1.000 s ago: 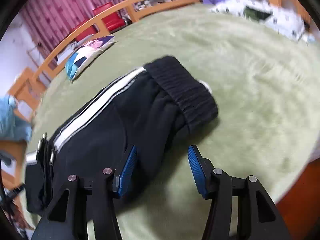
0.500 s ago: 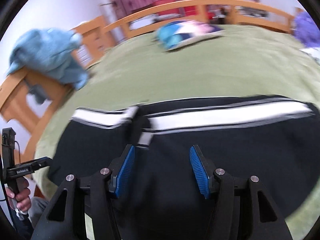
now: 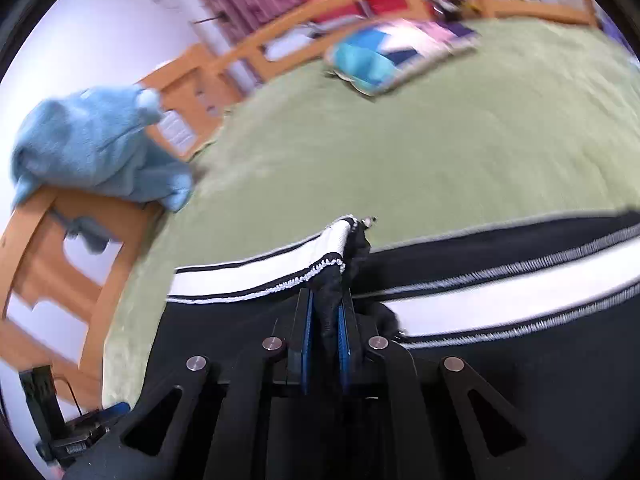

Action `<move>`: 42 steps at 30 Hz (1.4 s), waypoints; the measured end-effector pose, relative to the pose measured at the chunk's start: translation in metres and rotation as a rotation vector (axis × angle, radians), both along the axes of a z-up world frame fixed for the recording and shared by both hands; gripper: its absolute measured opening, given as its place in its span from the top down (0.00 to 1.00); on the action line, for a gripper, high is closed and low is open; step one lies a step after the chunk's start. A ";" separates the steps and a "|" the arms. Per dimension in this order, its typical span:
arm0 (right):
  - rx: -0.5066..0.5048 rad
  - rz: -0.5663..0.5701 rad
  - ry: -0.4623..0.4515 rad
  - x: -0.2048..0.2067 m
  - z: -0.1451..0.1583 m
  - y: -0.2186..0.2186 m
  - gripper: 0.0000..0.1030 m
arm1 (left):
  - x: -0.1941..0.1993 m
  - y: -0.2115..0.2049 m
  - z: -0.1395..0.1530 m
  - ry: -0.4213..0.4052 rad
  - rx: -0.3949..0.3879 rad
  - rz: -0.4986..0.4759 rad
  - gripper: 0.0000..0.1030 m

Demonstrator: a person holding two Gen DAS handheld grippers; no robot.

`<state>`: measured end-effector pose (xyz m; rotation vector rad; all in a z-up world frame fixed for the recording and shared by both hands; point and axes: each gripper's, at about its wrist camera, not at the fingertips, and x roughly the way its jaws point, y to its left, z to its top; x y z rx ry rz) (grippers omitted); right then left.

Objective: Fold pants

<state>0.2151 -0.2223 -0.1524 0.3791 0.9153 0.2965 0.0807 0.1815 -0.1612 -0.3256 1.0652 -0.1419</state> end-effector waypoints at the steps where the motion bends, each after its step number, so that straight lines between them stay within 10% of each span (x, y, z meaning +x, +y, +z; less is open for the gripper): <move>1: -0.036 0.012 0.034 0.001 -0.007 0.004 0.78 | 0.001 -0.002 0.000 0.000 -0.001 -0.005 0.38; 5: -0.085 0.106 0.149 -0.017 -0.026 0.011 0.73 | 0.001 -0.006 0.001 -0.003 0.005 -0.020 0.38; 9: -0.036 0.107 0.082 -0.062 -0.007 -0.007 0.45 | 0.001 -0.006 0.002 0.003 -0.016 -0.015 0.38; 14: -0.050 0.172 0.043 -0.106 -0.004 -0.004 0.43 | 0.001 -0.007 0.002 0.015 -0.040 0.003 0.38; 17: -0.098 0.189 0.078 -0.114 -0.023 0.008 0.73 | -0.001 -0.011 0.004 0.015 -0.038 0.011 0.38; 24: 0.179 0.228 -0.029 -0.140 0.006 -0.021 0.83 | -0.010 -0.015 0.010 -0.003 0.034 0.025 0.38; 30: 0.023 0.230 0.122 -0.144 -0.043 -0.006 0.75 | -0.012 -0.012 -0.004 -0.008 -0.042 0.049 0.38; 36: 0.087 0.151 -0.001 -0.149 -0.015 -0.030 0.45 | -0.006 -0.012 -0.020 -0.025 -0.037 0.067 0.38; 42: -0.230 0.054 -0.045 -0.138 -0.001 -0.033 0.45 | 0.000 -0.022 -0.025 -0.054 -0.007 0.053 0.38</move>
